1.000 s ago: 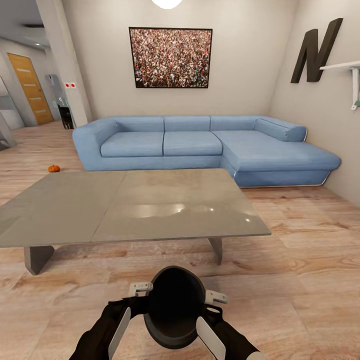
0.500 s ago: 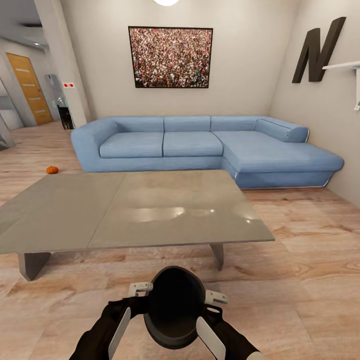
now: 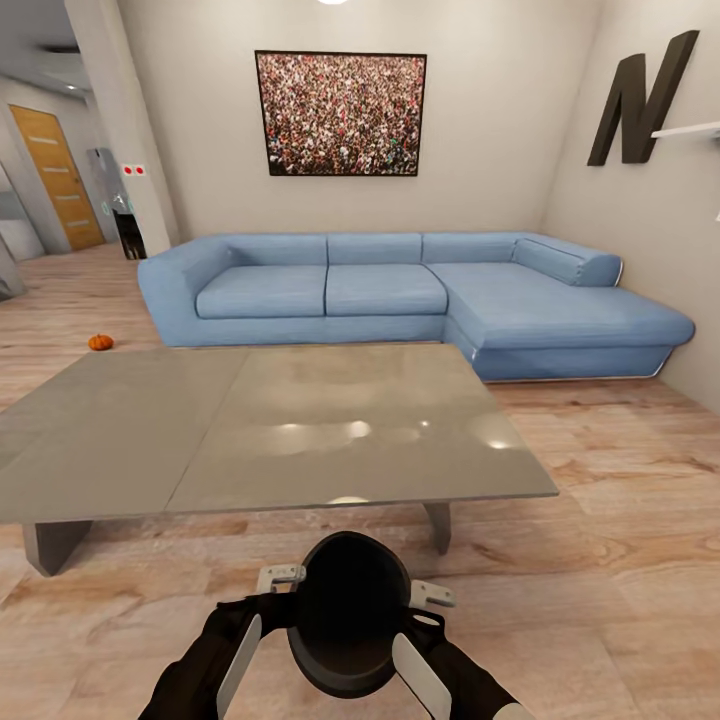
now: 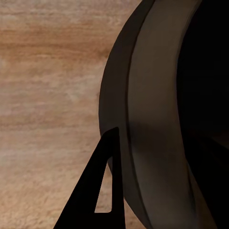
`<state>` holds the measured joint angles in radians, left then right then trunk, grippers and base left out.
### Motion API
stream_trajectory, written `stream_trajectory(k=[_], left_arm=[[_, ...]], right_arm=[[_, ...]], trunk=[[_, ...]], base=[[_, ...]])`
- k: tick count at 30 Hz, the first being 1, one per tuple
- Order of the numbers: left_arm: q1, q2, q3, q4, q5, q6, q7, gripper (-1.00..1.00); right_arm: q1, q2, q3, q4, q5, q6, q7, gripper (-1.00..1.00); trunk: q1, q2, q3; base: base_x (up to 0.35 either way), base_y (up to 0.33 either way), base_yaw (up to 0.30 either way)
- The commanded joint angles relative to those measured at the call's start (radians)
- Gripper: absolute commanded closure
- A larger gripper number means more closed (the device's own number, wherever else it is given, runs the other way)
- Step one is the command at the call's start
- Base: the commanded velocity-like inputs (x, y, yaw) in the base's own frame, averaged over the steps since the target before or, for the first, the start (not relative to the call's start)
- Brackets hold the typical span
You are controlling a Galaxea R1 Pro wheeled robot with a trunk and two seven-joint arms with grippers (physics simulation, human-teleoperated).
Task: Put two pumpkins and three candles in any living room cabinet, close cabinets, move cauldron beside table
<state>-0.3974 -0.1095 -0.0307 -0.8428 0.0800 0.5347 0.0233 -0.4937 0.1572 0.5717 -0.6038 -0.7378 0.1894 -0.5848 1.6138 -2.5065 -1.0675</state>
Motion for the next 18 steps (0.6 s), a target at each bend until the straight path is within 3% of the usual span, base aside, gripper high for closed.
stream_trajectory(k=[1,18], left_arm=[[0.000,0.001,0.000,-0.001,-0.005,0.005,0.004,1.00],[0.000,0.001,0.000,-0.001,-0.005,0.005,0.004,1.00]], right_arm=[[-0.002,-0.001,0.002,-0.004,0.020,0.005,-0.007,1.00],[-0.002,-0.001,0.002,-0.004,0.020,0.005,-0.007,1.00]], trunk=[[0.000,-0.001,-0.001],[0.000,-0.001,-0.001]], base=[[0.003,0.000,0.000],[0.048,0.000,0.000]])
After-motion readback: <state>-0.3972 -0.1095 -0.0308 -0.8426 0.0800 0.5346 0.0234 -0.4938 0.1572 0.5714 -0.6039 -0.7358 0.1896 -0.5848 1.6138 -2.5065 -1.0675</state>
